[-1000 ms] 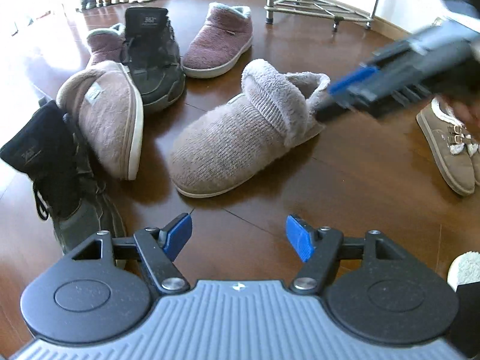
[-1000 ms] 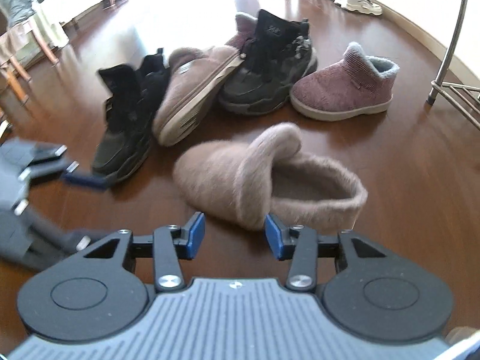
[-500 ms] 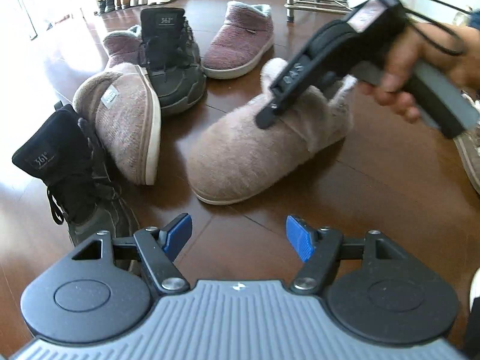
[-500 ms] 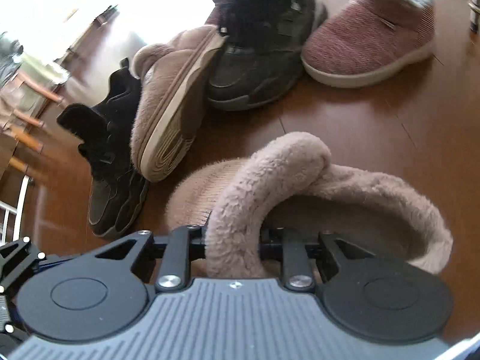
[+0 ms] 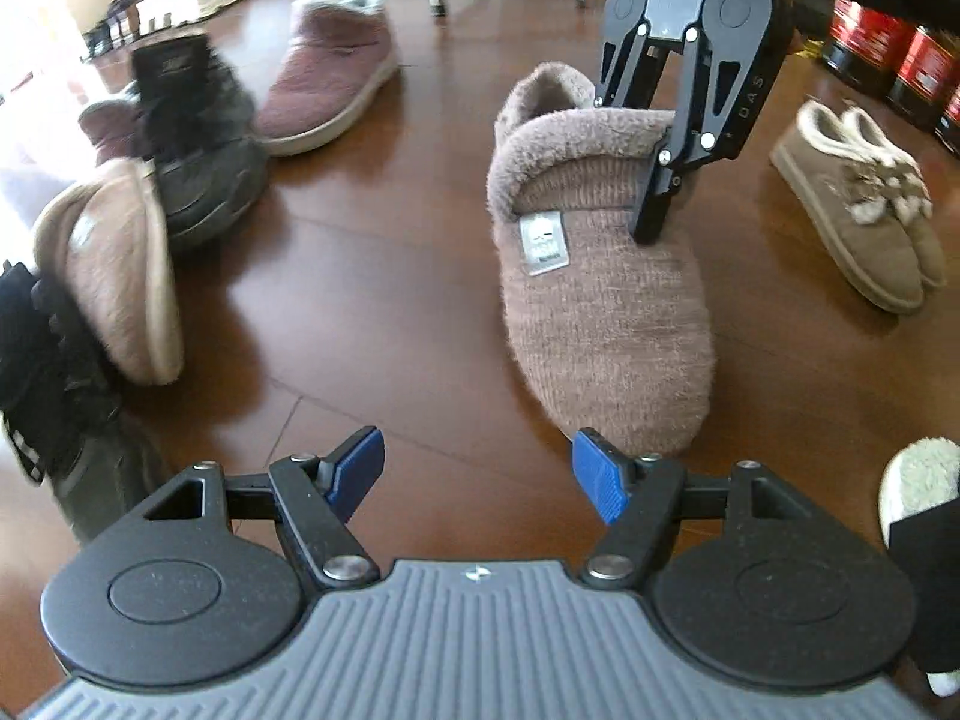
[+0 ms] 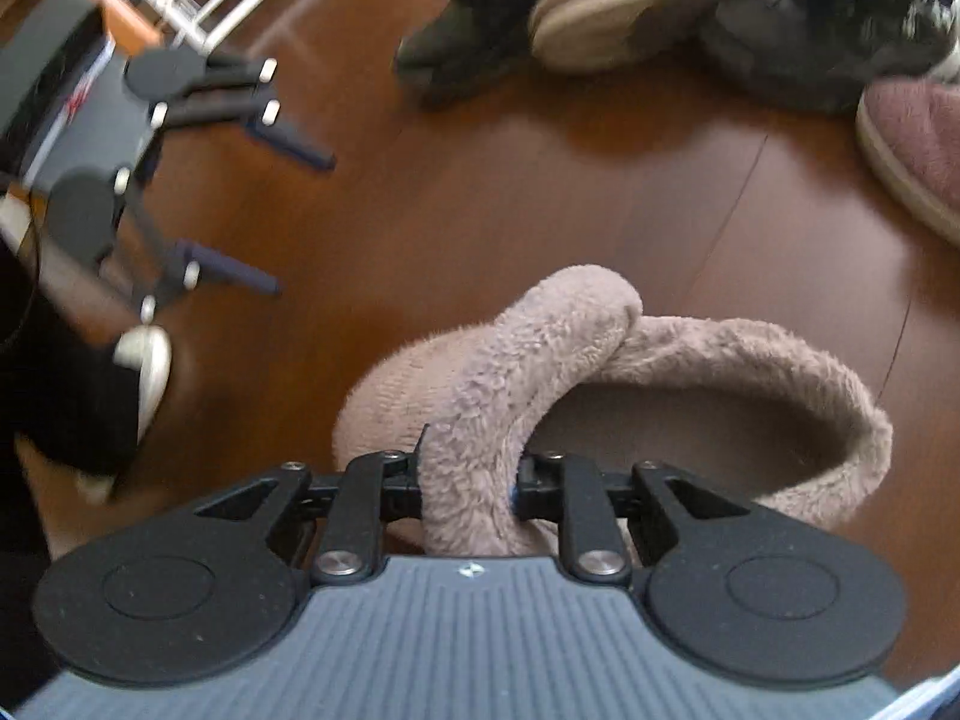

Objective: Organize scattered shoes
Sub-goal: 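Carry the beige slipper toward the buckled pair and set it down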

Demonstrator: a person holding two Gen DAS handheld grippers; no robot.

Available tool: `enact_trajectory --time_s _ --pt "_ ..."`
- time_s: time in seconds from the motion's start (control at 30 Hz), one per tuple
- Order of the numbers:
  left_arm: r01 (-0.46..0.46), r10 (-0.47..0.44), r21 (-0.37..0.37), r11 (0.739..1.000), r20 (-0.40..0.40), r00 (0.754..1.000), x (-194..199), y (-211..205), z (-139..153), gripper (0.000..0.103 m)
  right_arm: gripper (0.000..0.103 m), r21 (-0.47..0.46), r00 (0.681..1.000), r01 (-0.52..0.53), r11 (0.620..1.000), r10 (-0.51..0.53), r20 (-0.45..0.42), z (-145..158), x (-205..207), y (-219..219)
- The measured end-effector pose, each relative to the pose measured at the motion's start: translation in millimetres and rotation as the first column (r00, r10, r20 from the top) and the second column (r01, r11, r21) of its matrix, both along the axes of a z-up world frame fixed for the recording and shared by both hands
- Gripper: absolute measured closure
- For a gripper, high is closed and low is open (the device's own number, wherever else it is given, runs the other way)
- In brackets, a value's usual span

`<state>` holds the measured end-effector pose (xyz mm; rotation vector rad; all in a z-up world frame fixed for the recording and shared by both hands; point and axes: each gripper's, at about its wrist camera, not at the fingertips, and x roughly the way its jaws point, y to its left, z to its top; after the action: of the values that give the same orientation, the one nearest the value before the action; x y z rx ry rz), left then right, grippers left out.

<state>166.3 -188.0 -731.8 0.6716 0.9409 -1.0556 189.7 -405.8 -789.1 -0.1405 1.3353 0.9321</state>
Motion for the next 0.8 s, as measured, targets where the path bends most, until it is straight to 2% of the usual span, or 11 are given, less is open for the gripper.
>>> enact_trajectory --time_s 0.27,0.5,0.7,0.8 --pt "0.072 -0.072 0.021 0.997 -0.009 0.997 -16 -19 -3 0.032 0.085 -0.046 0.981 -0.192 0.980 0.192 -0.001 2 -11 -1" --pt "0.090 -0.089 0.032 0.995 -0.023 0.996 -24 -26 -5 0.032 0.085 -0.027 0.981 -0.193 0.981 0.192 -0.012 5 -14 -18" --pt "0.101 -0.100 0.040 0.994 -0.037 0.994 -29 -33 -6 0.032 0.086 -0.007 0.962 -0.272 0.962 0.272 -0.039 6 -22 -27" --pt "0.107 -0.105 0.044 0.993 -0.043 0.994 -32 -36 -6 0.032 0.086 0.017 0.963 -0.267 0.963 0.268 -0.027 5 -24 -29"
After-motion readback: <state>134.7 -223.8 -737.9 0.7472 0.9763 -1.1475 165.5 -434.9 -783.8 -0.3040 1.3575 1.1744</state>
